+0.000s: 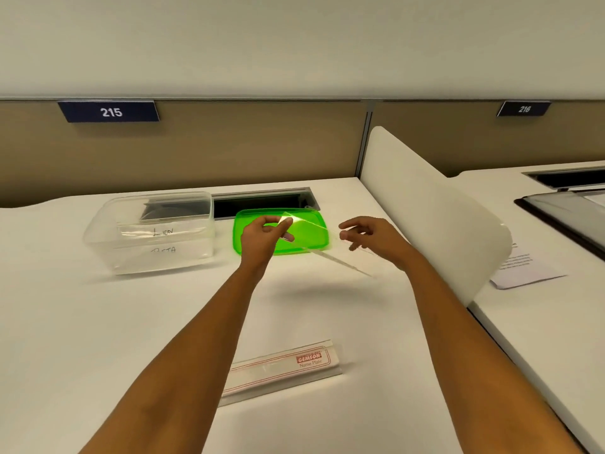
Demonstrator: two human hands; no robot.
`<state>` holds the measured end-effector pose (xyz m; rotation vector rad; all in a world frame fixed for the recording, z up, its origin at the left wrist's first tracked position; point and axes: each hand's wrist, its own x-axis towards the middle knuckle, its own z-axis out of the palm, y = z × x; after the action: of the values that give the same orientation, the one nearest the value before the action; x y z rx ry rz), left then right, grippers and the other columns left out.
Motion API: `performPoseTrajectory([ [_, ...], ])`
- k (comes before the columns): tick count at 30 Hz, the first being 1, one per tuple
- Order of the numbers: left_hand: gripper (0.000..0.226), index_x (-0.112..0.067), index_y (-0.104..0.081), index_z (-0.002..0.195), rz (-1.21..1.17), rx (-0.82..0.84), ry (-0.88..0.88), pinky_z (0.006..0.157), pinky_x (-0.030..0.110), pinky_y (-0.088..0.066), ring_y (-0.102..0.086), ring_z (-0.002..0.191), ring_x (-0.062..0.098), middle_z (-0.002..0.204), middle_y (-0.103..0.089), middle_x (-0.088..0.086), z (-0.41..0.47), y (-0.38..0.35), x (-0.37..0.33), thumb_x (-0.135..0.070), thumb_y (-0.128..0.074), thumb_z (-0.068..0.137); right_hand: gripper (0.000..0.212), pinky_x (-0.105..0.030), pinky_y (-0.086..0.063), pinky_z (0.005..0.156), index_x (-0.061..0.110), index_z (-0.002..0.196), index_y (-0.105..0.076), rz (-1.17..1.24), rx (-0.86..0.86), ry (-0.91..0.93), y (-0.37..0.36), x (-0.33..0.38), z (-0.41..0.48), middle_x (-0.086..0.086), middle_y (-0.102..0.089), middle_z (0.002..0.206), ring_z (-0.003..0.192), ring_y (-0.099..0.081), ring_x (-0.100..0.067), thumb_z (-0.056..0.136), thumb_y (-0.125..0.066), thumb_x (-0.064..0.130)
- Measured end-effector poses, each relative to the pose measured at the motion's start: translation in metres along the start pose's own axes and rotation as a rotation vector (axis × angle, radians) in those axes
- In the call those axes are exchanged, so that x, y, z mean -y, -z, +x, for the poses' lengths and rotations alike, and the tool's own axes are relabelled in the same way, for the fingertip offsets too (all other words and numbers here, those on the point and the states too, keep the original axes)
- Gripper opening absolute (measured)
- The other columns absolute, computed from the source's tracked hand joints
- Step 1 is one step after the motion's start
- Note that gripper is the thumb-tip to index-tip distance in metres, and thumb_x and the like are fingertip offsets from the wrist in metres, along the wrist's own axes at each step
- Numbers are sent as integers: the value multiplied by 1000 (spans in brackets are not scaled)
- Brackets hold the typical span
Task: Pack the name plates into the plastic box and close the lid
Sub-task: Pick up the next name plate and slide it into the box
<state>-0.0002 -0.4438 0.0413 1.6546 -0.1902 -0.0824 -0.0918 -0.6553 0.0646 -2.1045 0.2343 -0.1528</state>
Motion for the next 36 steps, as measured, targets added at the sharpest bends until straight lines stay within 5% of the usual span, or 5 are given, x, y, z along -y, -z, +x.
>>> performPoseTrajectory([
  [7,21,0,-70,85,-223,-277,229,42,3,-41,-56,41,3,68,-67,-2,16,59,-23,-20,-73,81,22,-27,-45,87,22,115,-58,450,-311,130,-49,24,10,5,-59,104,95,-56,-13,99,-44,27],
  [16,54,0,-54,120,-286,-305,423,85,27,-49,-61,92,22,107,-62,11,35,146,-34,-21,-78,77,37,-10,-52,78,10,126,-56,512,-249,196,-111,62,27,4,-60,82,88,-60,-10,90,-61,6],
  [22,39,-14,-61,112,-284,-86,501,74,20,-37,-59,83,9,103,-64,0,32,202,-42,-37,-69,83,36,-26,-51,87,2,124,-58,633,-313,144,-146,86,39,-6,-63,93,91,-58,-18,88,-63,3],
  [26,31,-20,-74,61,-322,-18,532,88,24,-32,-53,86,7,88,-63,-5,31,233,-37,-38,-66,86,37,-9,-51,71,3,122,-60,674,-319,130,-170,99,44,4,-62,86,79,-58,-7,86,-64,0],
  [36,7,-22,-67,87,-295,-149,239,74,18,-39,-52,75,8,86,-64,-4,26,287,-25,-17,-70,84,39,-7,-52,67,-1,123,-59,724,-243,105,-208,127,60,1,-62,86,76,-59,-5,84,-63,-6],
])
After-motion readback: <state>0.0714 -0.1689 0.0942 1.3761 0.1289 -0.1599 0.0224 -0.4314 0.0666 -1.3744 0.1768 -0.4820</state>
